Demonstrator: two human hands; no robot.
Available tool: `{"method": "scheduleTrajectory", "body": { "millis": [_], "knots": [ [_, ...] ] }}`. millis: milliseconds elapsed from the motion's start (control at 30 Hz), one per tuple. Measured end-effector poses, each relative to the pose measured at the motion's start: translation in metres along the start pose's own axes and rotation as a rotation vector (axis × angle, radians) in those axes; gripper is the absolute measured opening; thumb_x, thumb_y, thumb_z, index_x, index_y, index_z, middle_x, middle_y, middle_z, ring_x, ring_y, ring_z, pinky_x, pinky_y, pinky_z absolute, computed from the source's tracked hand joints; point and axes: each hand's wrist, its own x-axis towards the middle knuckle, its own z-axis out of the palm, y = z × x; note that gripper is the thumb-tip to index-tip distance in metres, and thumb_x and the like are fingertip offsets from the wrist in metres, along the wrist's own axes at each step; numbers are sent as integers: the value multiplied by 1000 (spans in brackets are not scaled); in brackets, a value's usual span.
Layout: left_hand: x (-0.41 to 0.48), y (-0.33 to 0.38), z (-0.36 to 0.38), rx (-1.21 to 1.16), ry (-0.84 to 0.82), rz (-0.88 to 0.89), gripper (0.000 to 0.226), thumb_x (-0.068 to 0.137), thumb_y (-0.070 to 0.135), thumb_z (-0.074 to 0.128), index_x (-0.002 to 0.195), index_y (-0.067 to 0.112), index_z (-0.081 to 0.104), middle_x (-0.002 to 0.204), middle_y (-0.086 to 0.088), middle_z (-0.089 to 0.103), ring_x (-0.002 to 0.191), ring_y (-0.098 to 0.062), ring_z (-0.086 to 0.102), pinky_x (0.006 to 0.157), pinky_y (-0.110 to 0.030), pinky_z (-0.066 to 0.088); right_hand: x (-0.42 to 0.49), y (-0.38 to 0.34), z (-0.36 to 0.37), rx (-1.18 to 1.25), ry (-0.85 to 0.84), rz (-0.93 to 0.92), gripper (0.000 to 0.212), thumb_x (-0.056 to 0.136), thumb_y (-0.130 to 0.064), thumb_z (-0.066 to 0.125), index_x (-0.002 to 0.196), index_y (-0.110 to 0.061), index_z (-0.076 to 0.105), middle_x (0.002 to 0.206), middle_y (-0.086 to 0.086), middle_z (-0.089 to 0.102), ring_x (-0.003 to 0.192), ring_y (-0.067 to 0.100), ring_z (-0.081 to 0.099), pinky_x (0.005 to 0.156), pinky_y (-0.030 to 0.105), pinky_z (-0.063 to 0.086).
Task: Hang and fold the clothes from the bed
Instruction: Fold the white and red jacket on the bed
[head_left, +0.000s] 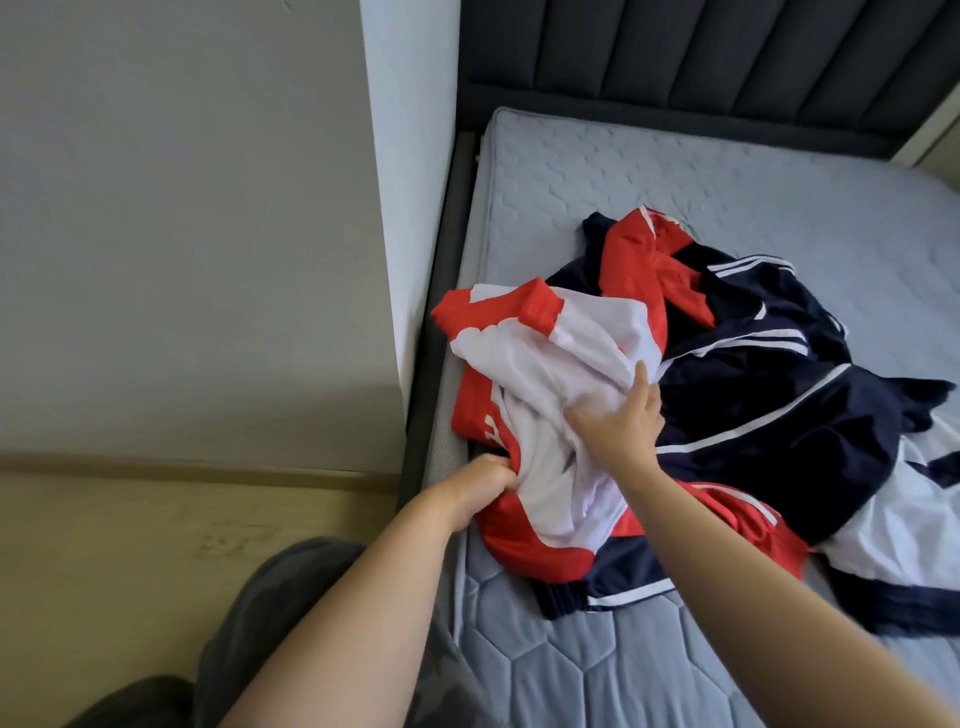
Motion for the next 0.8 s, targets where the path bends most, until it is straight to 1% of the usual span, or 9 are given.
{"method": "scheduleTrajectory", "body": {
  "millis": [100,167,233,333,433,533,633,700,800],
  "knots": [
    [-7,-1,-1,194,2,-45,5,64,8,50,64,10,55,60,-6,55,58,-18,50,52,-23,33,-1,8,3,47,-198,-30,97,77,-27,68,150,-38,5,122,9,55,98,26,57,79,32,45],
    [-4,-6,-6,285,234,-37,17,82,11,51,66,10,58,79,-16,61,74,-22,53,60,-26,35,-4,15,8,-136,-297,-139,81,79,-13,58,149,-33,23,118,7,59,102,28,59,79,27,40],
    [-6,-8,-11,273,571,27,21,91,18,47,88,7,65,102,-19,61,93,-29,56,74,-28,39,-12,16,9,-333,-376,-259,63,80,-9,54,140,-25,44,118,10,63,108,30,57,79,26,38],
    [-13,-5,-18,195,941,389,37,89,18,56,123,5,56,124,-18,52,117,-33,49,98,-35,37,-30,13,5,-481,-625,-426,35,80,-15,58,113,-24,65,100,3,67,97,23,61,80,30,44],
    [-19,-5,-15,459,865,633,56,87,31,56,136,6,48,139,-14,47,131,-29,40,110,-42,30,-53,11,8,-704,-889,-487,31,80,-14,57,109,-22,67,99,6,67,97,26,62,77,28,44],
    [-17,-11,-10,636,618,590,44,90,33,60,129,14,56,131,-5,57,129,-26,44,113,-42,24,-72,20,14,-766,-805,-539,40,76,-14,55,113,-26,66,107,4,67,101,26,60,80,29,47],
    [-15,-18,-13,589,507,461,41,90,42,57,126,22,59,120,1,63,116,-21,53,102,-40,39,-75,34,9,-383,-465,-555,34,70,-4,55,98,-15,71,96,5,63,99,27,57,82,26,42],
    [-17,-18,-16,532,445,347,39,89,49,53,122,29,58,117,3,64,111,-20,56,95,-38,46,-72,42,6,-137,-260,-444,40,70,3,57,107,-9,66,105,4,54,106,24,50,88,23,37],
    [-17,-16,-14,473,367,260,23,92,43,52,110,31,60,106,5,66,102,-19,59,90,-38,48,-73,42,4,200,-367,-112,64,71,-3,58,132,-15,44,124,7,46,108,17,49,92,26,41]
  ]
}}
